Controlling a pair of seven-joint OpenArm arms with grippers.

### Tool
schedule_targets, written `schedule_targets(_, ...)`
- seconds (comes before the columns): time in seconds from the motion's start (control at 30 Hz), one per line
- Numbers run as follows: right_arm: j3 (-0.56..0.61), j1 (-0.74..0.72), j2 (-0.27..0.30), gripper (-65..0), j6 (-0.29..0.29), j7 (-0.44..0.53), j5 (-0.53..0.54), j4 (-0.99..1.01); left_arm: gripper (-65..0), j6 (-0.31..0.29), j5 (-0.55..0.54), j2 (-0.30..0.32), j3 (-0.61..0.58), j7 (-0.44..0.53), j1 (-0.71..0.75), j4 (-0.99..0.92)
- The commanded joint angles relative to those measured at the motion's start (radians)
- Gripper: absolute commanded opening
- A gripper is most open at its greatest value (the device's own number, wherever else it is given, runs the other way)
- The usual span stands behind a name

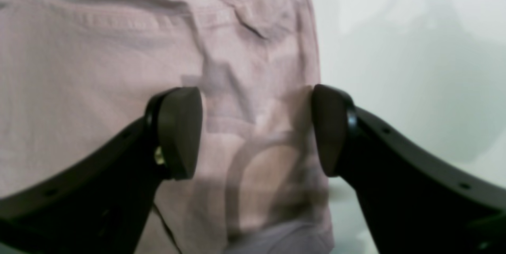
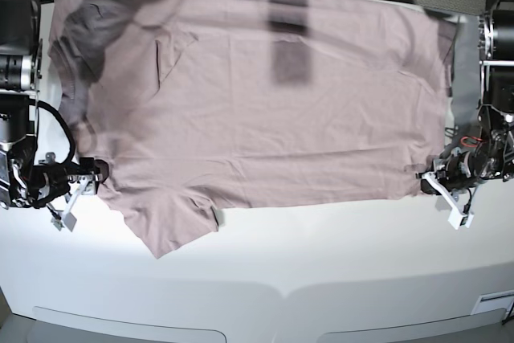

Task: Fold the T-shirt properly
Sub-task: 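Pinch the shirt's side edges with both grippers and lift the fabric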

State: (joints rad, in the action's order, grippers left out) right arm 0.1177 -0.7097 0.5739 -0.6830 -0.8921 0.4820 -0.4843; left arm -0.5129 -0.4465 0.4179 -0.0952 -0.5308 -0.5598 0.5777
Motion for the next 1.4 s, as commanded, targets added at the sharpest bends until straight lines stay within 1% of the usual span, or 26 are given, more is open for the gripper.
schedule_targets(0.0,-0.006,-0.035,0.019,-22.5,-0.01,0.009,0.017,-0.013,-65.0,-0.004,0.001,0.014,0.003,0.001,-0.023,0.013)
schedule_targets(0.03,-0.006,-0.035,0.019,-24.1,-0.01,0.009,0.019,-0.013,-65.0,-0.004,0.001,0.014,0.003,0.0,-0.023,0.013)
schedule_targets(0.13,-0.006,-0.035,0.018,-31.6,-0.01,0.009,0.05,-0.013,-65.0,-0.004,0.001,0.014,0.003,0.0,-0.023,0.013)
schedule_targets(0.2,-0.006,-0.035,0.019,-33.9,-0.011,0.008,0.069,-0.013,-65.0,-0.004,0.001,0.014,0.003,0.0,-0.023,0.013)
schedule_targets(0.27,-0.006,-0.035,0.018,-34.6,-0.014,0.008,0.076,-0.013,-65.0,-0.004,0.001,0.014,0.003,0.0,-0.023,0.013)
schedule_targets(0.3,-0.006,-0.035,0.018,-37.2,-0.014,0.008,0.076,-0.013,-65.0,-0.004,0.001,0.014,0.003,0.0,-0.023,0.013)
schedule_targets(0.33,-0.006,-0.035,0.019,-41.3,-0.014,0.008,0.075,-0.013,-65.0,-0.004,0.001,0.014,0.003,0.0,-0.023,0.013)
schedule_targets(0.43,-0.006,-0.035,0.019,-58.5,-0.013,0.01,0.075,-0.013,-65.0,-0.004,0.001,0.014,0.003,0.001,-0.023,0.013)
schedule_targets(0.47,-0.006,-0.035,0.019,-63.2,-0.013,0.015,0.075,-0.013,-65.0,-0.004,0.001,0.014,0.003,0.001,-0.023,0.013)
schedule_targets(0.5,-0.006,-0.035,0.019,-65.0,-0.013,0.021,0.075,-0.013,-65.0,-0.004,0.001,0.014,0.003,0.0,-0.023,0.013)
schedule_targets(0.63,-0.006,-0.037,0.019,-65.0,-0.013,0.032,0.071,-0.013,-65.0,-0.004,0.001,0.014,0.003,0.0,-0.023,0.013)
schedule_targets(0.67,-0.006,-0.038,0.019,-63.1,-0.013,0.04,0.068,-0.013,-65.0,-0.004,0.001,0.014,0.003,0.0,-0.023,0.013)
schedule_targets(0.8,-0.006,-0.047,0.019,-35.5,-0.014,0.071,0.067,-0.014,-65.0,-0.004,0.001,0.014,0.003,0.0,-0.023,0.013)
schedule_targets(0.83,-0.006,-0.047,0.018,-30.5,-0.015,0.087,0.059,-0.014,-65.0,-0.004,0.001,0.014,0.003,0.001,-0.023,0.013)
schedule_targets(0.87,-0.006,-0.047,0.016,-27.3,-0.015,0.112,0.037,-0.014,-65.0,-0.004,0.001,0.014,0.003,0.001,-0.023,0.013)
schedule_targets(0.9,-0.006,-0.047,0.011,-25.8,-0.015,0.138,0.006,-0.014,-65.0,-0.004,0.001,0.014,0.003,0.001,-0.023,0.013)
schedule_targets(0.93,-0.006,-0.047,0.004,-25.7,-0.015,0.162,-0.043,-0.014,-65.0,-0.004,0.0,0.014,0.003,0.001,-0.023,0.013)
schedule_targets(1.0,-0.006,-0.046,-0.021,-25.8,-0.015,0.198,-0.178,-0.014,-65.0,-0.004,0.001,0.014,0.003,0.001,-0.023,0.013)
schedule_targets(1.03,-0.006,-0.046,-0.04,-25.8,0.002,0.198,-0.248,-0.013,-65.0,-0.004,0.001,0.014,0.003,0.001,-0.023,0.013)
schedule_targets(1.07,-0.006,-0.044,-0.062,-25.8,0.031,0.197,-0.307,-0.013,-65.0,-0.004,0.001,0.014,0.003,0.002,-0.023,0.013)
schedule_targets(1.1,-0.006,-0.04,-0.083,-25.9,0.06,0.198,-0.343,-0.013,-65.0,-0.004,0.0,0.014,0.003,0.002,-0.023,0.013)
schedule_targets(1.13,-0.006,-0.039,-0.103,-26.0,0.08,0.198,-0.348,-0.013,-65.0,-0.004,0.0,0.014,0.003,0.001,-0.023,0.013)
schedule_targets(1.23,-0.006,-0.035,-0.15,-26.0,0.095,0.196,-0.345,-0.013,-65.0,-0.004,0.001,0.014,0.003,-0.003,-0.023,0.013)
schedule_targets(1.3,-0.006,-0.036,-0.156,-26.0,0.095,0.195,-0.344,-0.013,-65.0,-0.004,0.001,0.015,0.003,-0.011,-0.023,0.013)
schedule_targets(1.37,-0.006,-0.036,-0.147,-26.1,0.093,0.195,-0.344,-0.013,-65.0,-0.004,0.001,0.015,0.003,-0.016,-0.023,0.013)
